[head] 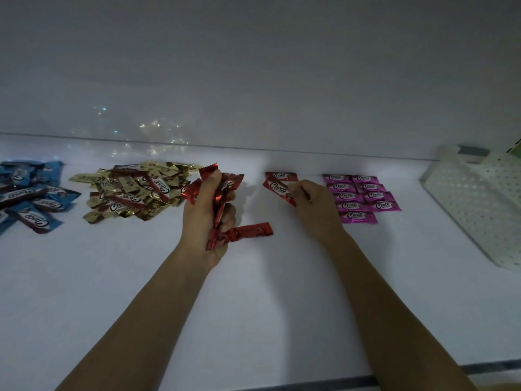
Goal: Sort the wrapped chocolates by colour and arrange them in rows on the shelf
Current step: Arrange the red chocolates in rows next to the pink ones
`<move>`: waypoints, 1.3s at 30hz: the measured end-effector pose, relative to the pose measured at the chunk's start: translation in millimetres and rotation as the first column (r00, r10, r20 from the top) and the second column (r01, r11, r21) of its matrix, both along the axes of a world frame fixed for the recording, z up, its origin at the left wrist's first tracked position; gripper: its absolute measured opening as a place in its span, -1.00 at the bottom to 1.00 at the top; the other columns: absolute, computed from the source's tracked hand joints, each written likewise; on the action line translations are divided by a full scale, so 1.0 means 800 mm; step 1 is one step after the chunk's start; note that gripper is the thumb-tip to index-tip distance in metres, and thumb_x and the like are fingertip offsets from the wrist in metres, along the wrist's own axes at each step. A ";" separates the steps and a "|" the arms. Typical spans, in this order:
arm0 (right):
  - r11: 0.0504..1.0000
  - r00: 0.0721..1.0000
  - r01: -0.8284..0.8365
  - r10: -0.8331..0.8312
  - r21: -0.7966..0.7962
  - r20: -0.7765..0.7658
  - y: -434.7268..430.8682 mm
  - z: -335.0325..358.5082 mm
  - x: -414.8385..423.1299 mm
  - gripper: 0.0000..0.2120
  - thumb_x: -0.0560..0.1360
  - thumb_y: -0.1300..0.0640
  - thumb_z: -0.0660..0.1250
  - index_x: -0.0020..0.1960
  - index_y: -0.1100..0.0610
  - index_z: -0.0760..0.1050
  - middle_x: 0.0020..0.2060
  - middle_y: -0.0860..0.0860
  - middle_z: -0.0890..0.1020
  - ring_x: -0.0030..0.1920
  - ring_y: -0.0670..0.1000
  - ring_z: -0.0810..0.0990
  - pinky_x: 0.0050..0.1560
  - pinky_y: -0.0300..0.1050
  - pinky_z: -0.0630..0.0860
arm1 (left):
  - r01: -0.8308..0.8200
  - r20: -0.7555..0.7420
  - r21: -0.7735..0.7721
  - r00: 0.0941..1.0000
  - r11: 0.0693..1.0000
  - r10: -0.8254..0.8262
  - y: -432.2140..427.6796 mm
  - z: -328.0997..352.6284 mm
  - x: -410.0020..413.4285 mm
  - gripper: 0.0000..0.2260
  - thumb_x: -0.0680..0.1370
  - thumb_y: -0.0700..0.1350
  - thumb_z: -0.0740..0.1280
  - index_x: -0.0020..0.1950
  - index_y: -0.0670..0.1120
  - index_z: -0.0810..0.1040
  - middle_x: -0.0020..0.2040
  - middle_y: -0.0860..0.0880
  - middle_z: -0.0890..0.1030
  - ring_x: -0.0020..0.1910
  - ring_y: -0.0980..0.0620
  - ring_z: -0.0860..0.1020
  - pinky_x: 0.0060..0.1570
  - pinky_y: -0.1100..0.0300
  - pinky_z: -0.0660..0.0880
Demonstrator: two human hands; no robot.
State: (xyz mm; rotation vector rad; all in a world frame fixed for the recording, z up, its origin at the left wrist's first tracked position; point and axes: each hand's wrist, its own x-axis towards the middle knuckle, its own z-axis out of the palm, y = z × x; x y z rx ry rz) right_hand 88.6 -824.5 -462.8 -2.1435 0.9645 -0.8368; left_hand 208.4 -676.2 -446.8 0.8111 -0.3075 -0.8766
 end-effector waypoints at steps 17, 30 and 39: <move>0.909 0.957 -0.138 0.020 -0.394 -0.290 0.024 0.007 -0.009 -0.78 0.53 0.31 0.23 0.10 0.19 0.57 0.01 0.07 0.65 -0.01 0.11 0.58 0.03 -0.06 0.41 | 0.010 0.020 0.008 1.000 1.000 -0.010 0.001 0.000 -0.001 -0.79 0.44 0.07 0.34 -0.15 -0.07 0.54 -0.33 -0.02 0.51 -0.62 0.17 0.30 -0.68 0.37 0.19; 0.925 0.960 -0.161 0.065 -0.344 -0.274 0.012 0.007 -0.005 -0.71 0.51 0.32 0.21 0.19 0.17 0.53 0.12 0.07 0.61 0.07 0.10 0.57 0.20 0.02 0.42 | 0.021 0.003 0.018 1.000 1.000 -0.021 0.001 -0.001 0.000 -0.79 0.44 0.07 0.34 -0.16 -0.07 0.53 -0.34 -0.01 0.51 -0.62 0.17 0.30 -0.68 0.38 0.19; 0.889 0.844 -0.448 0.456 0.096 -0.284 0.049 0.016 -0.009 -0.65 0.33 -0.10 0.52 0.10 -0.16 0.58 0.18 -0.17 0.48 0.22 -0.19 0.37 0.28 -0.25 0.20 | 0.012 -0.030 0.003 0.999 1.000 -0.011 0.002 0.001 -0.001 -0.82 0.54 0.03 0.29 -0.13 -0.07 0.51 -0.36 -0.01 0.51 -0.63 0.17 0.30 -0.68 0.38 0.19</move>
